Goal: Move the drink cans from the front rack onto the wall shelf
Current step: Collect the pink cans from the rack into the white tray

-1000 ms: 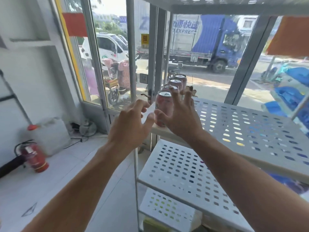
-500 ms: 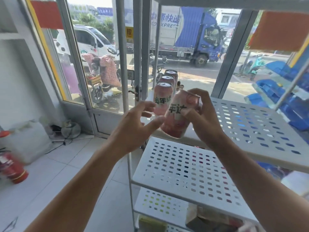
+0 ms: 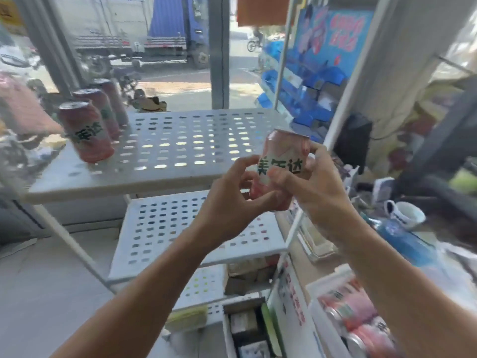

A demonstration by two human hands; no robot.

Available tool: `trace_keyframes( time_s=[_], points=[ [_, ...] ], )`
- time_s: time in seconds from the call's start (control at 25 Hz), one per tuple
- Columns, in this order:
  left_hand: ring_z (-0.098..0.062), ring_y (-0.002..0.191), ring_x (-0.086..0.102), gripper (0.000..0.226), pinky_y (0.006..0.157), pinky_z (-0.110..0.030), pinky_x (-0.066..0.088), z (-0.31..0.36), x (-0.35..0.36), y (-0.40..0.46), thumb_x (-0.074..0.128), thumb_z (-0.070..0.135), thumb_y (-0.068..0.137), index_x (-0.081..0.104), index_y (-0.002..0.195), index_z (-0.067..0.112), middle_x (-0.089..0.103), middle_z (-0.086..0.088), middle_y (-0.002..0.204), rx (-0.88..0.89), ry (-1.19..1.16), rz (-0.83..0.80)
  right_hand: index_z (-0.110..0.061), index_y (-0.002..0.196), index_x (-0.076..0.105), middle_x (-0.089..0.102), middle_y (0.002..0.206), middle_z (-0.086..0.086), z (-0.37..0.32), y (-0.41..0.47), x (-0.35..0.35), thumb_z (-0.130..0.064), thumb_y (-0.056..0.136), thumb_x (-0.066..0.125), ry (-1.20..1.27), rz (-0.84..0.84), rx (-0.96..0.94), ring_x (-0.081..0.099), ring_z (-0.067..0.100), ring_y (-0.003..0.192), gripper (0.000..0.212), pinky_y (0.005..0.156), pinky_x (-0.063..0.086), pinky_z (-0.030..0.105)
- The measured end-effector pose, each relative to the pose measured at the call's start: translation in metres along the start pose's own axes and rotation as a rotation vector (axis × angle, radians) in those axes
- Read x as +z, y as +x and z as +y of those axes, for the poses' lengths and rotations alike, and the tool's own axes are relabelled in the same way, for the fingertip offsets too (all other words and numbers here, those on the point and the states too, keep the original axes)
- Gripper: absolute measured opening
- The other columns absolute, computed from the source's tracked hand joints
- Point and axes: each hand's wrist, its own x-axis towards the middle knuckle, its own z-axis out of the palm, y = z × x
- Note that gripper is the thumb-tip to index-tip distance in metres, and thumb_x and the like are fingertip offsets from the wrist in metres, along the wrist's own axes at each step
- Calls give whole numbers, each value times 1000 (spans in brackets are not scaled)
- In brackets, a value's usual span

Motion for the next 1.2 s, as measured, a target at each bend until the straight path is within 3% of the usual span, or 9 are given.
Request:
trace_keyframes(
  time_s=[0.12,0.24,0.36,0.48,0.56,0.68,0.8,0.96,1.2],
  points=[
    [-1,88,68,57,78,-25,57,4,69,8,81,40,73,52,122,36,69,8,96,-2,-16,-190,-29,109,54,68,103,10,19,-29,-64,-37,55,81,37,208,33,71,18,84,61,64,57,33],
    [-1,99,64,58,88,-30,55,3,129,12,70,56,78,55,126,27,67,11,107,32,47,-313,-23,111,57,69,104,9,41,-67,-129,-42,56,80,-4,381,105,70,20,91,63,74,58,36],
    [1,98,61,41,83,-20,49,0,179,9,63,46,88,57,121,24,65,12,108,98,197,-401,-19,117,59,71,104,6,71,-113,-180,-44,56,83,-21,517,227,70,20,95,70,74,59,35],
    [-7,99,62,41,84,-24,48,-2,225,1,61,42,89,58,123,19,65,4,113,162,282,-527,-18,112,62,72,102,10,103,-162,-215,-41,57,86,-26,659,393,71,22,90,64,76,61,42],
    [-11,99,63,42,88,-29,49,-4,248,-4,61,39,91,58,125,16,65,1,115,202,315,-610,-23,114,62,72,105,8,128,-200,-222,-44,63,86,-51,694,512,70,18,91,60,79,60,41],
    [-12,100,62,43,89,-37,52,-2,273,-11,58,43,91,56,126,17,64,2,116,241,349,-696,-42,118,60,71,111,-2,166,-253,-221,-63,56,85,-43,681,689,68,22,104,70,89,56,51],
    [-11,103,60,42,87,-36,51,-3,289,-20,55,45,92,55,126,20,62,4,118,270,388,-755,-36,112,62,71,111,-2,183,-286,-203,-41,64,83,123,667,774,70,20,101,53,87,58,48],
    [-10,104,58,40,86,-35,50,-12,303,-33,54,46,93,54,125,22,61,6,119,321,444,-832,-19,114,63,69,112,2,197,-302,-180,-19,80,79,148,747,827,70,16,97,37,79,60,34],
    [-10,102,57,42,85,-33,51,-19,304,-36,52,48,93,54,125,23,61,6,119,302,456,-857,-20,112,60,68,109,-1,210,-299,-181,-28,82,79,108,806,892,68,13,96,37,75,55,27]
  ],
)
